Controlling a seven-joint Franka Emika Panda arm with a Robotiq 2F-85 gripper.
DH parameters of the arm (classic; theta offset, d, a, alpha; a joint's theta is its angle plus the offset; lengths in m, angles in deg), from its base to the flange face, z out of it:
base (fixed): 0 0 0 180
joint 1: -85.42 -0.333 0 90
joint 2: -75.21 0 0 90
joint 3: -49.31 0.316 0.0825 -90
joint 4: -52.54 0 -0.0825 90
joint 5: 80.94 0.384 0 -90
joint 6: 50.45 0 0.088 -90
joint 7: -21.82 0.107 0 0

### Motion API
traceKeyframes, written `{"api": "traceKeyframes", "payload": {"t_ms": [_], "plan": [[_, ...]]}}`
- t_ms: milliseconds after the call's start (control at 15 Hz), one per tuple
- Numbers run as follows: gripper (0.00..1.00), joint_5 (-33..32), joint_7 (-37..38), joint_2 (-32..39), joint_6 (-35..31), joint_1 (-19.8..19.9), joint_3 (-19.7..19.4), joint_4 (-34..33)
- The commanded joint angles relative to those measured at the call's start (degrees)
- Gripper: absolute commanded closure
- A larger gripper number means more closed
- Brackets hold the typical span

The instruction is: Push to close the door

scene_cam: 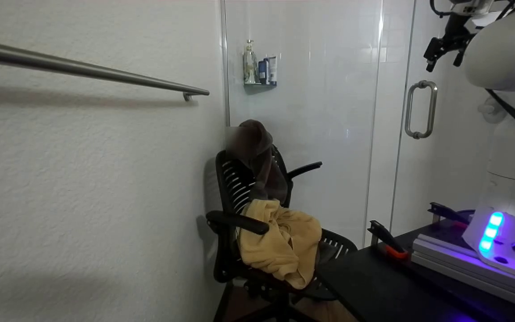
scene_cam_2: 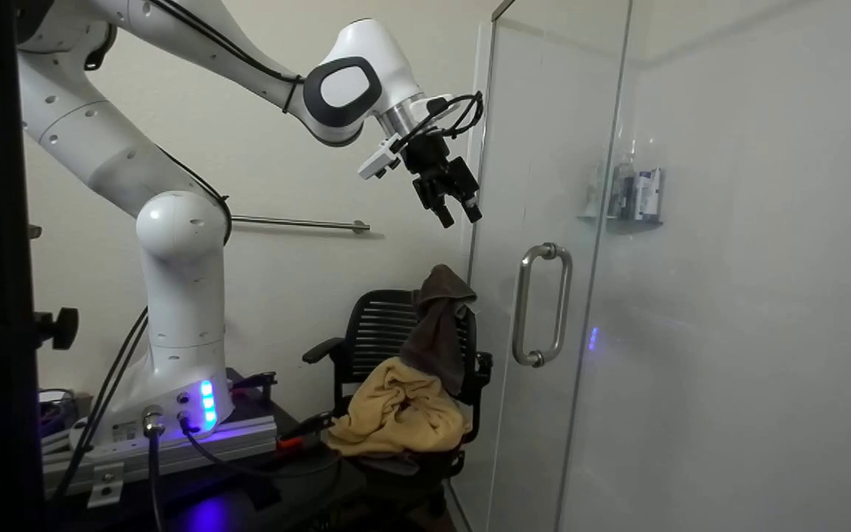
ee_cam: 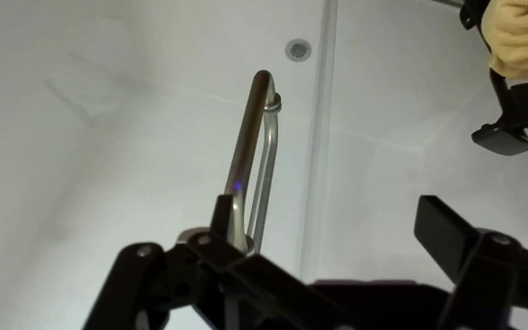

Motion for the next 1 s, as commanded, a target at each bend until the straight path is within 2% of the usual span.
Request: {"api": "traceKeyframes", "payload": {"t_ms": [0,267,400,600,800,867,933], "plan": [[0.0,0.1,1.2,0.8,-2.3,2.0,0.9,0.0],[0.0,2.3,6.4,7.8,-16.5,1.9,0.0,-2.4],[0.0,2.7,7.5,11.3,-24.7,2.2,0.8,-2.9],[0.0,4.4,7.3,17.3,-33.0,2.0,2.1,-4.5],[0.0,8.0,5.3,21.0,-32.3,-2.8,0.2,-6.9],[0.0,9.6,4.4,21.6,-30.6,-5.8,-1.6,-7.9],[0.0,10.3,3.5,21.9,-28.6,-10.8,-5.3,-9.1]]}}
